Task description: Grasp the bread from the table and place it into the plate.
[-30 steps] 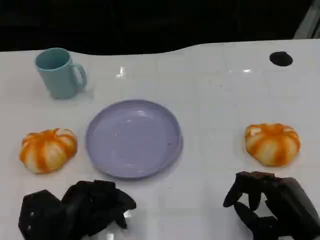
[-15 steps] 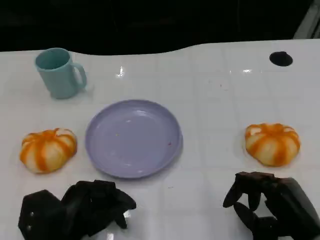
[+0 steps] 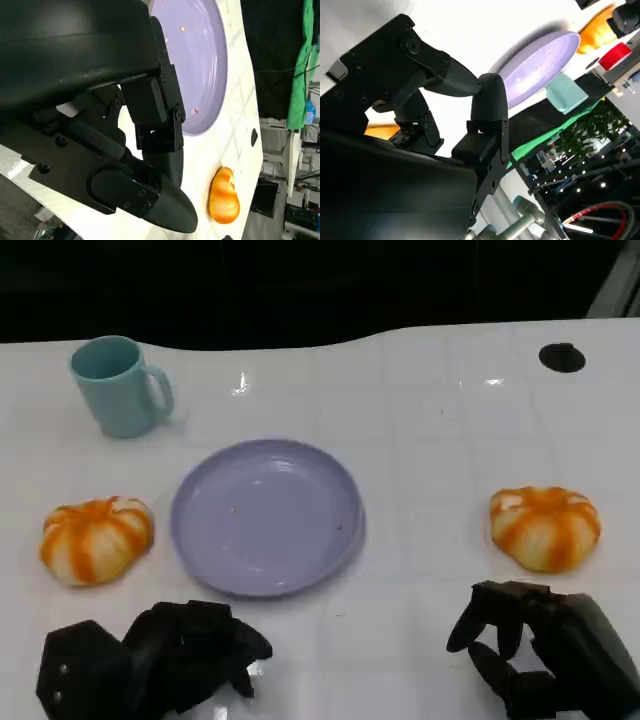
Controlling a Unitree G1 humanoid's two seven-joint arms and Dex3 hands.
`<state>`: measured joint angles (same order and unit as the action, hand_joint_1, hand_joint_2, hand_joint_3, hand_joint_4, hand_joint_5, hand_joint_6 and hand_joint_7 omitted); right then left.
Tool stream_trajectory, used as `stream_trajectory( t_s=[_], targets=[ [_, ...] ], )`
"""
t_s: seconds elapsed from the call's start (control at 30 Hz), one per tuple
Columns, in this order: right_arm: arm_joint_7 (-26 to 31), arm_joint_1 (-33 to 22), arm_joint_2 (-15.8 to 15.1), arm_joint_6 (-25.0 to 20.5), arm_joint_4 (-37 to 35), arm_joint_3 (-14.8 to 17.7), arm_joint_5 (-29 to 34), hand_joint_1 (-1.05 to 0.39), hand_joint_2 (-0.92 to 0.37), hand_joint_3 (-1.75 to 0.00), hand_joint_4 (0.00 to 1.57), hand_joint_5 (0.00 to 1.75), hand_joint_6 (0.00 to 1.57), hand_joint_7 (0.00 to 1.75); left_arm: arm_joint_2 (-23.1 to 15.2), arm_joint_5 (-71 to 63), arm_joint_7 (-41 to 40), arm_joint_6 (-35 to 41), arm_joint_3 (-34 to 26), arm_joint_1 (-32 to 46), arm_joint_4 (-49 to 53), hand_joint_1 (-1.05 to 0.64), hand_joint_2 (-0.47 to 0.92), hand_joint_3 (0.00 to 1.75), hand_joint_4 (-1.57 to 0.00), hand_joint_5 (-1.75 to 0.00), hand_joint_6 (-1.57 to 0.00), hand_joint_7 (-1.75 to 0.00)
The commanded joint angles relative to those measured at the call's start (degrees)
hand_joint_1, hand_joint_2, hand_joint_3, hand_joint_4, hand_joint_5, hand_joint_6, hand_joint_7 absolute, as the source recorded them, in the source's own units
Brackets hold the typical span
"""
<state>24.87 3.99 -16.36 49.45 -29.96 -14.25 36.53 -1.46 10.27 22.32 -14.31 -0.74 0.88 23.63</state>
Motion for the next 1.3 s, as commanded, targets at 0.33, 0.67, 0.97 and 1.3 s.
stream_trajectory(
  t_s=[0.33,0.67,0.97,1.3],
  targets=[
    [4.5,-0.7,-1.3,-3.9,4.8,1.8,2.7,-0.37,-0.84,-0.34,0.67,0.83,0.86,0.26,-0.8,-0.4,0.0,0.3,0.0,1.1,-0.8,-1.02,0.84,0.01,-0.88,-1.50,-1.42,-0.51],
    [3.9,0.2,-4.2,-10.2,9.7,4.0,5.2,-0.47,-0.92,-0.15,0.39,0.37,0.60,0.00,-0.5,-0.3,-0.2,-0.1,-0.1,0.8,-0.4,-1.02,0.83,0.00,-0.89,-1.50,-1.41,-0.52],
    [-5.6,-0.8,-6.7,-26.2,20.4,4.6,8.7,-0.57,-0.92,-0.08,0.09,0.20,0.26,0.00,-0.6,-0.4,-0.2,-0.3,-0.2,0.5,0.0,-1.03,0.83,0.00,-0.90,-1.49,-1.41,-0.52],
    [-15.0,2.7,-7.2,-38.6,21.0,2.8,10.8,-0.63,-0.92,-0.08,0.00,0.12,0.14,0.00,-0.5,-0.3,-0.4,0.4,-0.2,0.9,-0.8,-1.03,0.83,0.00,-0.90,-1.48,-1.43,-0.51]
  ],
)
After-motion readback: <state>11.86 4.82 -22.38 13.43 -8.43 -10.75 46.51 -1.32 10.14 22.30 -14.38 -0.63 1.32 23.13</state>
